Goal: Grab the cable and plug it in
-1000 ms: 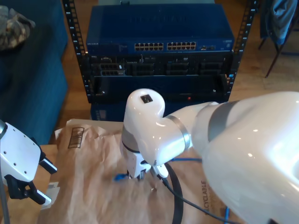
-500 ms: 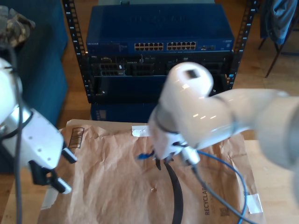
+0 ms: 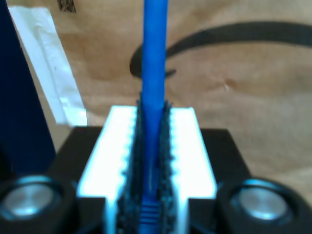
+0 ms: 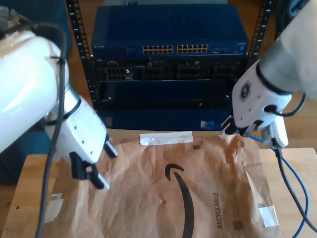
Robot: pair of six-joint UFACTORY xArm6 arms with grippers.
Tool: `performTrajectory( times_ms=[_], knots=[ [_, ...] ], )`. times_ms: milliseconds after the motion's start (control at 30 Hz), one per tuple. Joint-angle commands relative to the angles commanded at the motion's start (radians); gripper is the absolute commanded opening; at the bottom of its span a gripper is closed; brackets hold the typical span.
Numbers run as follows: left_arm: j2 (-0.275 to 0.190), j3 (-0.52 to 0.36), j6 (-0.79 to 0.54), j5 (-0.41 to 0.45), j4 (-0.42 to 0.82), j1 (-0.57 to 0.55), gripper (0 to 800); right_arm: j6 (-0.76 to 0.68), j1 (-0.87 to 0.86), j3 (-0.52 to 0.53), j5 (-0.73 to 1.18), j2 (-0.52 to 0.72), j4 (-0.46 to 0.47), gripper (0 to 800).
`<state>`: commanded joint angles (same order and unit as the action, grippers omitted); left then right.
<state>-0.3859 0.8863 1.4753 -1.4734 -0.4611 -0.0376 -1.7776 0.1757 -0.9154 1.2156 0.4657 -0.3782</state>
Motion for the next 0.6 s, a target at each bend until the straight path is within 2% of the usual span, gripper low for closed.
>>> performTrajectory(
  times_ms=[167, 267, 433, 600],
  knots=[
    [0.026, 0.064, -0.008, 0.000, -0.106, 0.000, 800, 0.000, -0.064, -0.035, 0.077, 0.057, -0.084, 3],
    [0.041, 0.094, -0.009, -0.005, -0.112, -0.002, 800, 0.000, -0.112, -0.072, 0.117, 0.063, -0.132, 3],
    [0.040, 0.127, -0.011, -0.008, -0.114, -0.028, 800, 0.000, -0.183, -0.141, 0.189, 0.063, -0.230, 3],
    [0.040, 0.192, -0.009, -0.017, -0.144, -0.037, 800, 0.000, -0.218, -0.161, 0.216, 0.078, -0.313, 3]
  ],
)
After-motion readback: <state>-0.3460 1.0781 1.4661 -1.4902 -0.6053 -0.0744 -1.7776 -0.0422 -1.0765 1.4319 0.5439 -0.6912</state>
